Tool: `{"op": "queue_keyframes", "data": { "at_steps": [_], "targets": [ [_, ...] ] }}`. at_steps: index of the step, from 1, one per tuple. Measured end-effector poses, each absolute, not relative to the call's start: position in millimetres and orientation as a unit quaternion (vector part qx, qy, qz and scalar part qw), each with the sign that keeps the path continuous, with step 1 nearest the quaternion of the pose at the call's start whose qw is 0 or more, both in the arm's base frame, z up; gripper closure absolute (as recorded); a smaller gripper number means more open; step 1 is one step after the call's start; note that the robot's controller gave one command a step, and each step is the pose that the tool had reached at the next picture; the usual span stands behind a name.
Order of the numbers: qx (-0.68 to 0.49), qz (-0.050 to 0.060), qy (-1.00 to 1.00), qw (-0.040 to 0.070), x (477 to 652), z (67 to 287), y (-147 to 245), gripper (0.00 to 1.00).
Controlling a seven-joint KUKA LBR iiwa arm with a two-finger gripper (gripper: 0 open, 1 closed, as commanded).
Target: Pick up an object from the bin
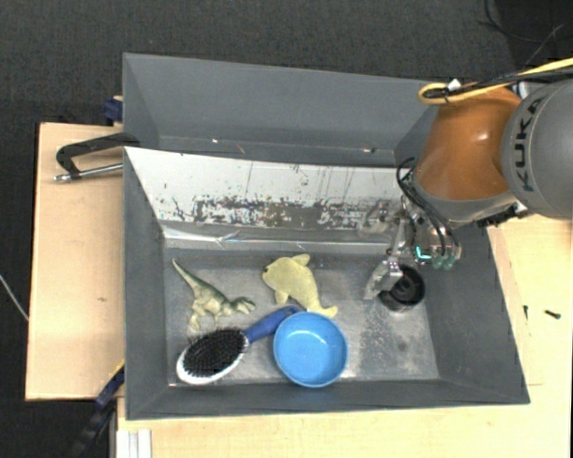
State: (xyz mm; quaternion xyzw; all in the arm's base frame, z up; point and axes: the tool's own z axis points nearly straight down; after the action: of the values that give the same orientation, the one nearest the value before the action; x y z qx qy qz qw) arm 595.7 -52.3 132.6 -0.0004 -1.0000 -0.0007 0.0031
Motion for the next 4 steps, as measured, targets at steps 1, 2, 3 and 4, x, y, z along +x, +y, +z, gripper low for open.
{"op": "queue_keyframes", "data": {
  "at_steps": [1, 2, 3, 4],
  "targets": [
    [-0.008, 0.000, -1.000, -0.004, 596.9, 82.8, -24.2, 0.00],
    [-0.036, 0.000, -0.999, 0.000, 553.5, 99.2, -63.7, 0.00],
    [-0.034, 0.000, -0.999, -0.001, 554.9, 98.3, -61.2, 1.00],
    [-0.051, 0.002, -0.999, -0.007, 581.8, 159.6, -122.8, 1.00]
  ]
}}
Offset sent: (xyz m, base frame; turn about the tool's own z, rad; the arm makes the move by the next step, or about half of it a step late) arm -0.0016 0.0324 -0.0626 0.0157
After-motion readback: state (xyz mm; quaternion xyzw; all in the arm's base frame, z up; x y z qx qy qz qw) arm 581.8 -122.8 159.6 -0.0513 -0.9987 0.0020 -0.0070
